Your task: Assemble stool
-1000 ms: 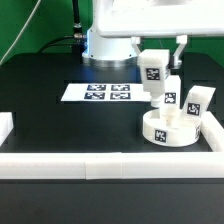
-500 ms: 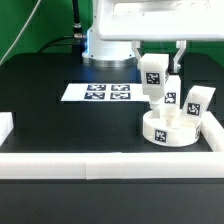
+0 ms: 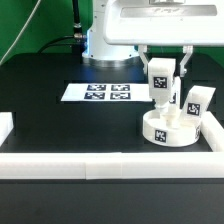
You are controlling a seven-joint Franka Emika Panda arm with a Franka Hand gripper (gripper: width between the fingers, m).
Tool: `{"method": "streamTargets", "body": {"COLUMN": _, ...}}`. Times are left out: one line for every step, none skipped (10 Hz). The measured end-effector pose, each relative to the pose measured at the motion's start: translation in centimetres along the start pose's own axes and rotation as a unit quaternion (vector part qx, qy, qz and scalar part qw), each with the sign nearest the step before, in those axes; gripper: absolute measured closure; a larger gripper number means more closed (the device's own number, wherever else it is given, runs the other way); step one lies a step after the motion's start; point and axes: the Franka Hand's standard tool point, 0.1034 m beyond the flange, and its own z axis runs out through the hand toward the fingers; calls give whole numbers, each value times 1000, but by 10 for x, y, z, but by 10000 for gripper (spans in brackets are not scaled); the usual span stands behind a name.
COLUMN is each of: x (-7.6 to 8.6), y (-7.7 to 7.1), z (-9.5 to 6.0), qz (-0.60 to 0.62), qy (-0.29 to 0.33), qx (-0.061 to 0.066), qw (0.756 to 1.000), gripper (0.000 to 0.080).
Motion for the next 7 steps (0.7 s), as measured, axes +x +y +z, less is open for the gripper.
{"method": "streamTargets", "body": {"x": -2, "y": -1, "z": 2, "qz": -4, "qy": 18, "qx": 4, "qw": 1000, "gripper": 466}}
{"method": "streamTargets", "body": {"x": -12, "y": 2, "z": 5, "qz": -8, "qy": 20, "qx": 3, "qw": 1000, "gripper": 466}}
{"method": "streamTargets", "body": {"x": -15, "y": 3, "z": 6, "qz": -8, "qy": 18, "qx": 2, "qw": 1000, "gripper": 466}}
{"method": "streamTargets", "body": {"x": -16, "y": 5, "z": 8, "qz": -12, "qy": 19, "qx": 1, "qw": 1000, "gripper": 466}}
{"method": "streamTargets", "body": {"x": -18, "y": 7, "z": 11, "qz": -16, "qy": 20, "qx": -2, "qw": 1000, "gripper": 466}}
{"method": "streamTargets", "body": {"x": -18, "y": 7, "z": 11, "qz": -17, "qy": 20, "qx": -2, "qw": 1000, "gripper": 466}}
{"method": "streamTargets", "body": {"x": -18, "y": 7, "z": 11, "qz": -17, "qy": 20, "qx": -2, "qw": 1000, "gripper": 466}}
